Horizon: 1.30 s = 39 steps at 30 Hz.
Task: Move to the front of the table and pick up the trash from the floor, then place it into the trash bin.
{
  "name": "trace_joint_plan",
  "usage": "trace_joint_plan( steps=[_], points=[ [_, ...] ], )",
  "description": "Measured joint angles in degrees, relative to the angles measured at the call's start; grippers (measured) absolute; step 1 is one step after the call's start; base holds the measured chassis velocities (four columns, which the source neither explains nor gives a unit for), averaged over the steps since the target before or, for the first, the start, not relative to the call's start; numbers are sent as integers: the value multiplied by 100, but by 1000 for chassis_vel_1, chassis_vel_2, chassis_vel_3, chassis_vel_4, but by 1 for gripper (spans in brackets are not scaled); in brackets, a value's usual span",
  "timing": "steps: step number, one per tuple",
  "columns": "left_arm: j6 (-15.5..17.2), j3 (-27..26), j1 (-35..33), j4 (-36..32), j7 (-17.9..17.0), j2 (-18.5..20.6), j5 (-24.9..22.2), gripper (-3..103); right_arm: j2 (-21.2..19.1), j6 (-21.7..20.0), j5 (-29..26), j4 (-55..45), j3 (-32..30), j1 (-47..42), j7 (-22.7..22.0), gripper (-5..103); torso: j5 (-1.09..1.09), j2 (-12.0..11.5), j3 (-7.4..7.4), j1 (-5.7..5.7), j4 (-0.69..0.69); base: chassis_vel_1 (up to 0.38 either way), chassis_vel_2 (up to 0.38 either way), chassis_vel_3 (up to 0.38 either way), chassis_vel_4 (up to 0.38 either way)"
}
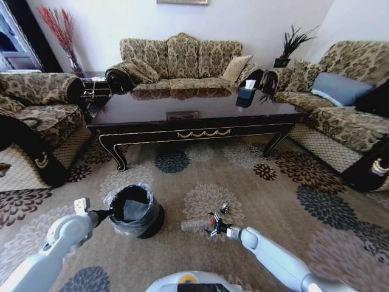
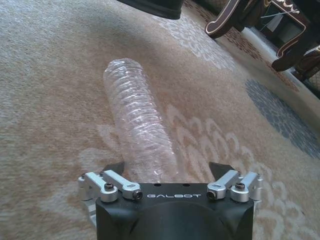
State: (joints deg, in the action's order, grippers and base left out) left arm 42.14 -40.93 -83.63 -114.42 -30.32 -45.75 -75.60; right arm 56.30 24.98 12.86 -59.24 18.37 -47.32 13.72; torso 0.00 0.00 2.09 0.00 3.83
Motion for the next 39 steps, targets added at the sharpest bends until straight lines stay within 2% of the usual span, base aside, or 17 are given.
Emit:
trace_joint_plan(
  steps=[2,6,8,9,11,15,20,21,23,26,39],
  points=[
    [0,-15,-6,0,2,0,0,2,12,4,-11,22,28,45,14,92,0,0,0,0,0,0,0,0,0],
    [0,-85,-40,0,12,1,-2,2,45,39,-34,95,108,156,72,70,0,0,0,0,0,0,0,0,0],
    [0,-90,-44,0,13,-2,-2,2,50,47,-34,106,114,163,75,70,0,0,0,0,0,0,0,0,0],
    [0,-100,-52,3,17,-11,-2,2,58,62,-36,123,127,173,83,59,0,0,0,0,0,0,0,0,0],
    [0,-108,-57,6,20,-17,-2,2,60,75,-37,129,139,180,96,59,0,0,0,0,0,0,0,0,0],
    [0,-134,-74,8,24,-29,-2,2,63,119,-33,139,164,194,145,37,0,0,0,0,0,0,0,0,0],
    [0,-155,-88,7,33,-31,-1,2,67,136,-23,140,154,176,161,30,0,0,-1,0,0,0,0,0,0],
    [0,-155,-88,7,35,-35,-1,2,67,140,-21,140,148,167,165,24,0,0,0,0,0,0,0,0,0],
    [0,-155,-89,7,36,-39,-1,2,66,144,-20,140,141,159,170,24,0,0,-1,0,0,0,0,0,0],
    [0,-151,-89,12,39,-54,6,2,54,150,-22,121,106,133,182,18,1,0,0,0,0,0,0,0,0],
    [0,-103,-70,-45,60,-62,23,2,-161,92,-229,-275,-104,-49,246,18,1,0,0,0,0,0,0,0,0]
  ],
)
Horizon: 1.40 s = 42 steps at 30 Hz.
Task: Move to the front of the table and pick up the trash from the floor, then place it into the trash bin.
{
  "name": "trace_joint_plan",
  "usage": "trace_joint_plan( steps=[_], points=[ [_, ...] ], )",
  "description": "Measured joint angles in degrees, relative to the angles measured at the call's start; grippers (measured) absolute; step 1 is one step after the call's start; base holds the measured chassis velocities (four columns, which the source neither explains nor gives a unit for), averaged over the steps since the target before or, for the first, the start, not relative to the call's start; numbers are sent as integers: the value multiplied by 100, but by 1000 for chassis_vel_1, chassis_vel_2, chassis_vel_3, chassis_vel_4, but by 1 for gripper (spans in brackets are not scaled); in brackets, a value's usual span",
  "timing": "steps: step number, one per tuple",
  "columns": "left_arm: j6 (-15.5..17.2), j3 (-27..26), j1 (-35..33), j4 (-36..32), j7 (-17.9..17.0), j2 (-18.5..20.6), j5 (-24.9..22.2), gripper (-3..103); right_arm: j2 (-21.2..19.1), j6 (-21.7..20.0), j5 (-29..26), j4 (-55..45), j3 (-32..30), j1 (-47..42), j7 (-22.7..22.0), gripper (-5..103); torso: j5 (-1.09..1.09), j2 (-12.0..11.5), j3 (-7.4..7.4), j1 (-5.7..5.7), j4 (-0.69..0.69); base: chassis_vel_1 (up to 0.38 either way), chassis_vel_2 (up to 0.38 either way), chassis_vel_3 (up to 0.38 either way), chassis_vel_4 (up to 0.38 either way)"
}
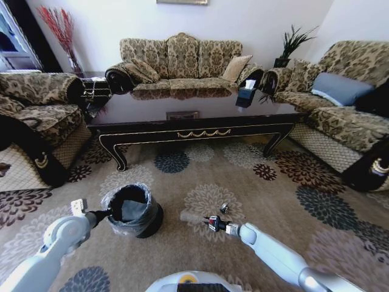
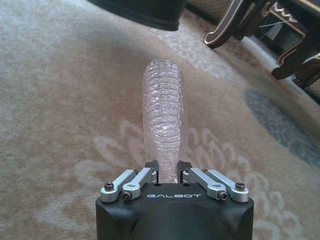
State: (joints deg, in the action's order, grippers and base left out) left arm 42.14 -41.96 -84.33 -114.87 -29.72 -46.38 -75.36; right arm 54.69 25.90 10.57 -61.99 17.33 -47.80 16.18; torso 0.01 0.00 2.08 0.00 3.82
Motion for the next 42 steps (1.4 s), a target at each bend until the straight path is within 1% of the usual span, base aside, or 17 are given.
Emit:
trace_joint_plan(
  steps=[4,6,9,12,14,15,17,18,23,24,26,28,29,31,35,36,42],
  points=[
    [0,40,21,-33,-18,-4,7,2,-76,-80,-101,-254,-242,-181,18,18,0,0,0,0,0,0,0,0,0],
    [0,110,31,-117,-63,-39,18,2,-156,-122,-243,-517,-622,-427,36,18,0,0,0,0,0,0,0,0,0],
    [0,173,33,-168,-78,-45,37,2,-234,-151,-354,-703,-851,-579,48,18,0,0,0,0,1,0,0,0,0],
    [0,425,83,-221,-104,-44,164,2,-409,-227,-532,-1181,-1422,-893,66,18,-1,-1,0,0,0,0,0,0,0],
    [0,484,94,-229,-109,-45,202,2,-430,-240,-554,-1254,-1542,-958,70,18,0,-1,0,0,0,0,0,0,0],
    [0,684,130,-264,-118,-45,326,2,-490,-286,-644,-1482,-1915,-1201,71,18,0,-1,0,0,-1,0,0,0,0],
    [1,860,186,-316,-156,-50,373,2,-542,-319,-724,-1668,-2253,-1470,73,18,0,-1,0,0,0,0,0,0,0],
    [1,860,186,-316,-156,-50,373,2,-542,-319,-724,-1668,-2253,-1470,73,18,0,-1,0,0,0,0,0,0,0],
    [0,1443,561,-401,-328,-34,392,2,-658,-376,-1059,-2459,-3459,-2607,128,18,1,-1,0,0,1,0,0,0,0],
    [0,1443,561,-401,-328,-34,392,2,-658,-376,-1059,-2459,-3459,-2607,128,18,1,-1,0,0,1,0,0,0,0],
    [1,1751,804,-423,-411,-30,415,2,-657,-455,-1237,-3035,-4076,-3167,144,18,-1,-1,-1,0,2,0,0,0,0],
    [1,1799,845,-432,-424,-33,422,2,-651,-474,-1262,-3169,-4192,-3278,144,18,-4,-1,0,0,2,0,0,0,0],
    [1,1953,951,-462,-439,-37,436,2,-625,-511,-1304,-3480,-4441,-3506,148,18,2,-1,-1,0,2,0,0,0,0],
    [0,2128,1033,-496,-439,-47,493,2,-588,-578,-1368,-3953,-4763,-3833,148,18,-2,-1,-1,0,1,0,0,0,0],
    [0,2311,1072,-509,-449,-85,627,2,-543,-684,-1463,-4463,-4982,-4186,147,18,1,-1,-1,0,1,0,0,0,0],
    [1,2466,1129,-523,-492,-149,717,2,-528,-756,-1521,-4689,-5012,-4289,137,18,0,-1,-1,0,-1,0,0,0,0],
    [0,2913,1322,-537,-583,-343,926,2,-478,-969,-1664,-5187,-5004,-4453,78,18,0,-1,0,0,-1,0,0,0,0]
  ],
)
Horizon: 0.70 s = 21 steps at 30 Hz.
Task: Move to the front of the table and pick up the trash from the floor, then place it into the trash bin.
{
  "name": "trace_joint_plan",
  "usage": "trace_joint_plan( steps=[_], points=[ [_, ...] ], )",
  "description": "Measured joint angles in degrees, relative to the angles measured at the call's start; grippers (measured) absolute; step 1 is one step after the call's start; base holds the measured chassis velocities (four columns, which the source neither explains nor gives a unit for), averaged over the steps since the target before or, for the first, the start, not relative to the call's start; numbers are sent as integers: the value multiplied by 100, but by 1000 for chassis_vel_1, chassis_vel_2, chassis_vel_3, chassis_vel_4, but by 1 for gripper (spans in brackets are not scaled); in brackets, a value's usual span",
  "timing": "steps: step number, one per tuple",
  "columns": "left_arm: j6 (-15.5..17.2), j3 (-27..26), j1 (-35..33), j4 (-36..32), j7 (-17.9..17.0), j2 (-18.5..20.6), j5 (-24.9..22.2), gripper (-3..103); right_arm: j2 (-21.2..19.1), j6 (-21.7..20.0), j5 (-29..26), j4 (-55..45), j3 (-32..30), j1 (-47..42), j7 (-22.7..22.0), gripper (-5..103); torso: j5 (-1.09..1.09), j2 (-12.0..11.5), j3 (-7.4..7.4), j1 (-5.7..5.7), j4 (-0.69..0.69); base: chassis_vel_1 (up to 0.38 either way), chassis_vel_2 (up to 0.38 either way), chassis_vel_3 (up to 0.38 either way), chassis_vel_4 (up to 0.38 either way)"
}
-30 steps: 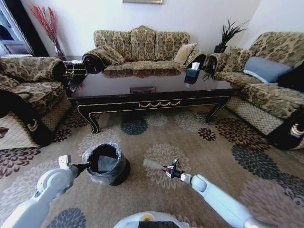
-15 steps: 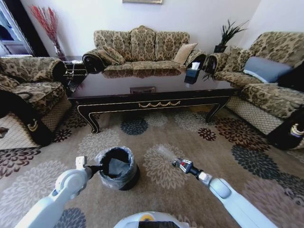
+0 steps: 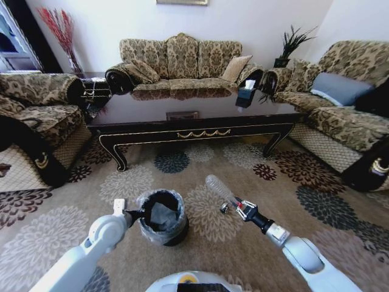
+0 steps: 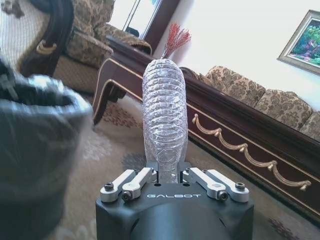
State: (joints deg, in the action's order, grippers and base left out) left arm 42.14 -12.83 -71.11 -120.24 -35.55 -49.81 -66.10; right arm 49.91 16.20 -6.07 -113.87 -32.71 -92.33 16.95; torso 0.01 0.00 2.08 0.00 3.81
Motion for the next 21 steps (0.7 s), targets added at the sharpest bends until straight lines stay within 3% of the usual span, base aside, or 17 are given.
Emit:
trace_joint_plan(
  steps=[3,10,21],
  points=[
    [0,562,267,104,-8,-172,188,2,130,-185,-132,-614,-42,-332,-109,18,-1,0,0,0,2,0,0,0,0],
    [0,1219,743,347,-275,-610,253,2,303,-499,-519,-1181,135,-657,-262,18,0,0,0,0,1,0,0,0,0],
    [-1,1597,915,530,-519,-965,269,2,421,-698,-841,-1526,550,-883,-326,18,0,0,0,0,1,0,0,0,0]
  ],
)
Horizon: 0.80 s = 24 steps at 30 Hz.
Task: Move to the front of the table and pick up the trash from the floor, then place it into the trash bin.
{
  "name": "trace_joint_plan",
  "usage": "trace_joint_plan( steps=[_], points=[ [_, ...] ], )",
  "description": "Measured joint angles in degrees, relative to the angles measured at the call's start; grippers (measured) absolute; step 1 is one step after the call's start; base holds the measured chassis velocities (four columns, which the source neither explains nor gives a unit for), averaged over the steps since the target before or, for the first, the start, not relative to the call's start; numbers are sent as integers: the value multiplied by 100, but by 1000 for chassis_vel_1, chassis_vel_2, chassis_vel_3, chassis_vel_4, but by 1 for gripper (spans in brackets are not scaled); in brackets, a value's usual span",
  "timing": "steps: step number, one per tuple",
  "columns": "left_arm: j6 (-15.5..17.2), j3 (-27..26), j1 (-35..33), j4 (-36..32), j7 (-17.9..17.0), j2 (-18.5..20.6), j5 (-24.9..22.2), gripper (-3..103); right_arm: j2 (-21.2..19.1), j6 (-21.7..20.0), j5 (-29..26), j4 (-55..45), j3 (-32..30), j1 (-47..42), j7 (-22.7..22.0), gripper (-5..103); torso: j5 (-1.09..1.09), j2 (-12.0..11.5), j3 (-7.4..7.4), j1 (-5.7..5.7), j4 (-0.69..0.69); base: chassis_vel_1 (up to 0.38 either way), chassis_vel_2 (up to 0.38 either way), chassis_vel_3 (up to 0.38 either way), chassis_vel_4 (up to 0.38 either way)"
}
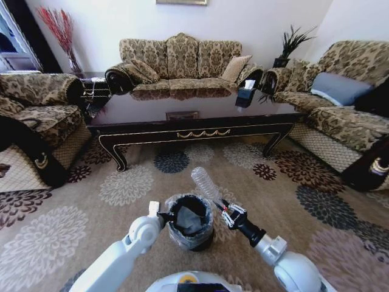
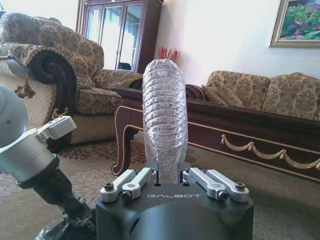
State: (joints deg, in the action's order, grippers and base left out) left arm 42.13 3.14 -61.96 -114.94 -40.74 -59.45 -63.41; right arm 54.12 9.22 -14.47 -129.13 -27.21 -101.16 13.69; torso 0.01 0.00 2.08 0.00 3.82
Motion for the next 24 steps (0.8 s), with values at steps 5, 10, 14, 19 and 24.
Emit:
trace_joint_plan(
  steps=[5,10,14,19,24],
  points=[
    [0,54,-1,21,-26,-65,-1,2,74,-26,109,114,242,103,-67,18,0,0,0,0,0,0,0,0,0],
    [0,86,-43,-2,-30,-52,-23,2,126,-47,156,203,349,151,-129,18,-1,0,0,0,1,0,0,0,0],
    [0,83,-84,-3,-26,5,-19,2,141,-48,187,256,407,182,-138,18,0,0,0,0,0,0,0,0,0],
    [0,59,-71,-4,-13,56,-40,2,163,-40,260,285,451,177,-120,32,-1,0,0,0,1,0,0,0,0],
    [0,19,-83,-4,-4,101,-57,2,163,-28,293,286,459,149,-101,49,-1,0,0,0,0,0,0,0,0]
  ],
)
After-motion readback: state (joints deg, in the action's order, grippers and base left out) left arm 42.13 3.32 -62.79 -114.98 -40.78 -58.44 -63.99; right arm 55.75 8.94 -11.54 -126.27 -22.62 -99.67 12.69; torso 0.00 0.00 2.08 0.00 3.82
